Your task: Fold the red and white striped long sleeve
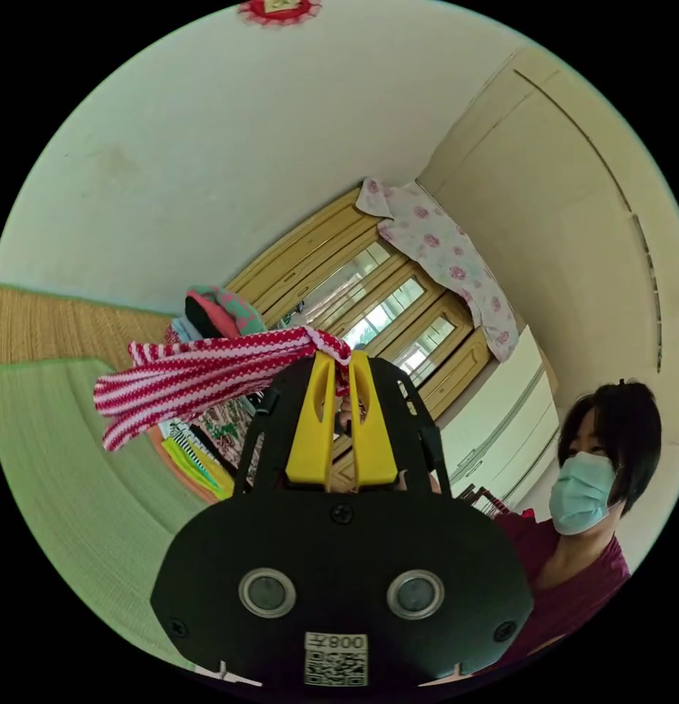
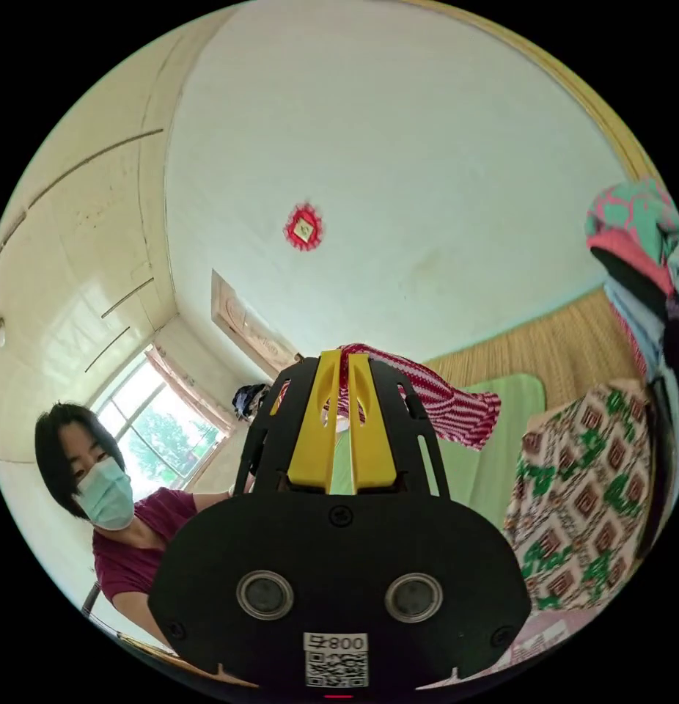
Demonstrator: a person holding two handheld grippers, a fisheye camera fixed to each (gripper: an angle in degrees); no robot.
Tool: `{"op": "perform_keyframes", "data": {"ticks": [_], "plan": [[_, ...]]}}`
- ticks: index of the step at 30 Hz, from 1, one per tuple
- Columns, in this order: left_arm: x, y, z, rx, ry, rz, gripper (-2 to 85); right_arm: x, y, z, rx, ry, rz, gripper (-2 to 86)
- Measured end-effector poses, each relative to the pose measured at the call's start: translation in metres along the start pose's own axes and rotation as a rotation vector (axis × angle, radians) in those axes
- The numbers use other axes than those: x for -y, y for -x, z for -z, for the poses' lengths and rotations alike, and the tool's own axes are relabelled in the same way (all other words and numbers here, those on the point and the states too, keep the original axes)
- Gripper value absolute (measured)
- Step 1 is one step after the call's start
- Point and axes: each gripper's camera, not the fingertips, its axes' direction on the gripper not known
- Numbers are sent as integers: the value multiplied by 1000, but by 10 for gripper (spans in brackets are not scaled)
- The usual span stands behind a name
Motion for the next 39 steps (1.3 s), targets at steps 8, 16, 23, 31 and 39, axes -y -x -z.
{"op": "perform_keyframes", "data": {"ticks": [8,16,23,31,39], "plan": [[-9,66,-266,-12,266,52,34,-79,-140,174,-215,-85,-148,14],[-56,132,-416,40,506,235,36,-233,-321,256,-208,-141,-535,13],[-31,132,-496,127,601,127,37,-233,-363,276,-218,-104,-530,13],[-18,160,-538,145,625,189,42,-264,-403,289,-162,-184,-626,8],[11,156,-530,148,604,120,43,-157,-334,257,-447,-138,-426,1]]}}
